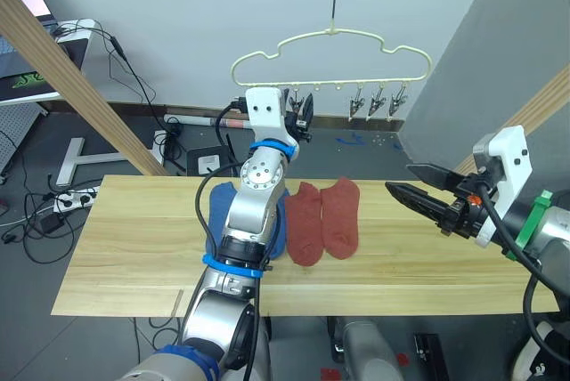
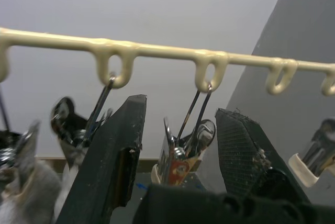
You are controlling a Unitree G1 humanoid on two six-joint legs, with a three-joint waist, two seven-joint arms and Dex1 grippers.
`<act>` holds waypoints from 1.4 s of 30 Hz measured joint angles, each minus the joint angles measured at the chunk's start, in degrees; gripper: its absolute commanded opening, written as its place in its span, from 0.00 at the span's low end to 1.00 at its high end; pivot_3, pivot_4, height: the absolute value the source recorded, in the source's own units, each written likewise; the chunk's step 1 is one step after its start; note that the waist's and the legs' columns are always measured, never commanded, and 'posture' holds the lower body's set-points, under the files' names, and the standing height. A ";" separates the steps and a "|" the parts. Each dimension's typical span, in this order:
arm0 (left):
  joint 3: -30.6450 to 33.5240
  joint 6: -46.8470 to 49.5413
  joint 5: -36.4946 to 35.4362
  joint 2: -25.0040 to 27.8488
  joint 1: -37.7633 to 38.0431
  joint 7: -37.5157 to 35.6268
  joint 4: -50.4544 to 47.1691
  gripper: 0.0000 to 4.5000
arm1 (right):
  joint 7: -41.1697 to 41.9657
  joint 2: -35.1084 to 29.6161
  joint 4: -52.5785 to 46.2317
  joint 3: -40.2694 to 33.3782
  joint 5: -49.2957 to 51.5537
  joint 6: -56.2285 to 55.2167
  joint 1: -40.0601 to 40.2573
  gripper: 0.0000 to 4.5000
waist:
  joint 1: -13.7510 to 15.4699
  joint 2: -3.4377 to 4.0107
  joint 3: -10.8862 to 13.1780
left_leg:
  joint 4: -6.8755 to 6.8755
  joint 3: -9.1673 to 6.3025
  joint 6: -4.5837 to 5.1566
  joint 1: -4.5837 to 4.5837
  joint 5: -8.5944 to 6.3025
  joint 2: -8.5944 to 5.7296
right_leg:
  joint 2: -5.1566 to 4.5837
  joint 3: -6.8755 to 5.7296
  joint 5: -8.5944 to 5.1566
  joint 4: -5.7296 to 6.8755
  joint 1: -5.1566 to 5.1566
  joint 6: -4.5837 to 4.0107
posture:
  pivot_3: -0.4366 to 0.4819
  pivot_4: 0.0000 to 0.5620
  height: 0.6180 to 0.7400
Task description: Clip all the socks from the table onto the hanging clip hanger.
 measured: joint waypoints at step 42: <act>11.73 29.30 -27.40 5.67 -5.56 -10.26 -6.32 0.05 | -6.59 7.75 10.59 22.32 -15.23 4.51 -12.54 1.00 | -0.30 0.02 0.00 | 0.01 -0.09 0.00 -0.05 0.00 0.04 | 0.02 -0.12 0.00 0.03 -0.09 0.00 | 0.40 0.50 1.00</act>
